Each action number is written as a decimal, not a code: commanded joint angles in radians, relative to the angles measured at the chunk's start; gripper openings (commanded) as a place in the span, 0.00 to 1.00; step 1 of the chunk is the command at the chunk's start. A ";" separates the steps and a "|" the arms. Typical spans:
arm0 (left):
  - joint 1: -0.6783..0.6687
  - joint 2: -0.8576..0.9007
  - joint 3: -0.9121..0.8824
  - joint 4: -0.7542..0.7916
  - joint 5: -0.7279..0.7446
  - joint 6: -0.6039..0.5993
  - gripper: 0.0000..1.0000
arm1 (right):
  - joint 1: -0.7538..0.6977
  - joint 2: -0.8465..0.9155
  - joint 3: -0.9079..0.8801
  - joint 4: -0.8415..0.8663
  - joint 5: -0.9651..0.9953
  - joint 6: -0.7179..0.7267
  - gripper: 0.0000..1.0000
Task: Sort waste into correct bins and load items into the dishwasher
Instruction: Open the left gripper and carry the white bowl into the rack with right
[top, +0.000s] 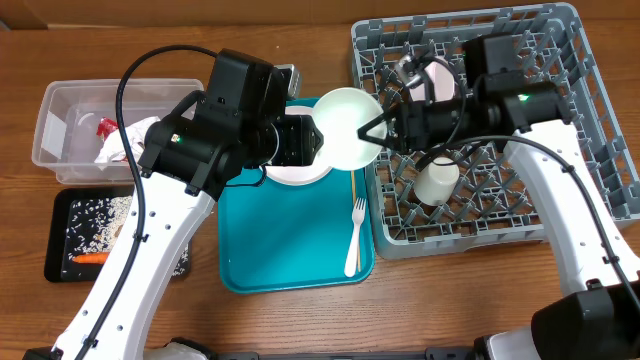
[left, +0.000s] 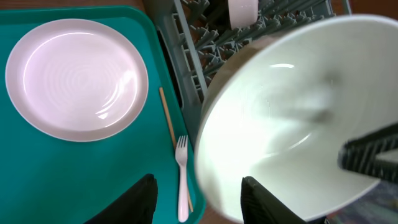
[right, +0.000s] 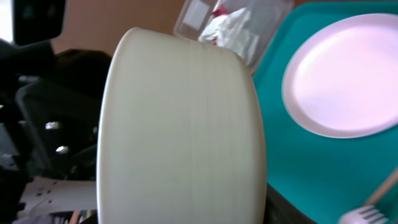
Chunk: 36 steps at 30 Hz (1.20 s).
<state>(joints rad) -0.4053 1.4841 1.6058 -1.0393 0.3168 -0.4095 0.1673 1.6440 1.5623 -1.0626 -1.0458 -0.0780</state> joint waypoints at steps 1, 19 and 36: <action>0.007 0.008 0.024 0.003 -0.013 0.018 0.46 | -0.033 -0.013 0.000 0.011 0.122 0.005 0.42; 0.006 0.008 0.024 -0.041 -0.013 0.048 0.45 | -0.228 -0.013 0.004 0.138 1.073 0.135 0.41; 0.006 0.008 0.018 -0.067 -0.063 0.047 0.45 | -0.228 0.131 0.004 0.214 1.058 0.116 0.39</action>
<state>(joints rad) -0.4049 1.4841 1.6058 -1.1007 0.2901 -0.3855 -0.0589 1.7355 1.5623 -0.8478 0.1364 0.0368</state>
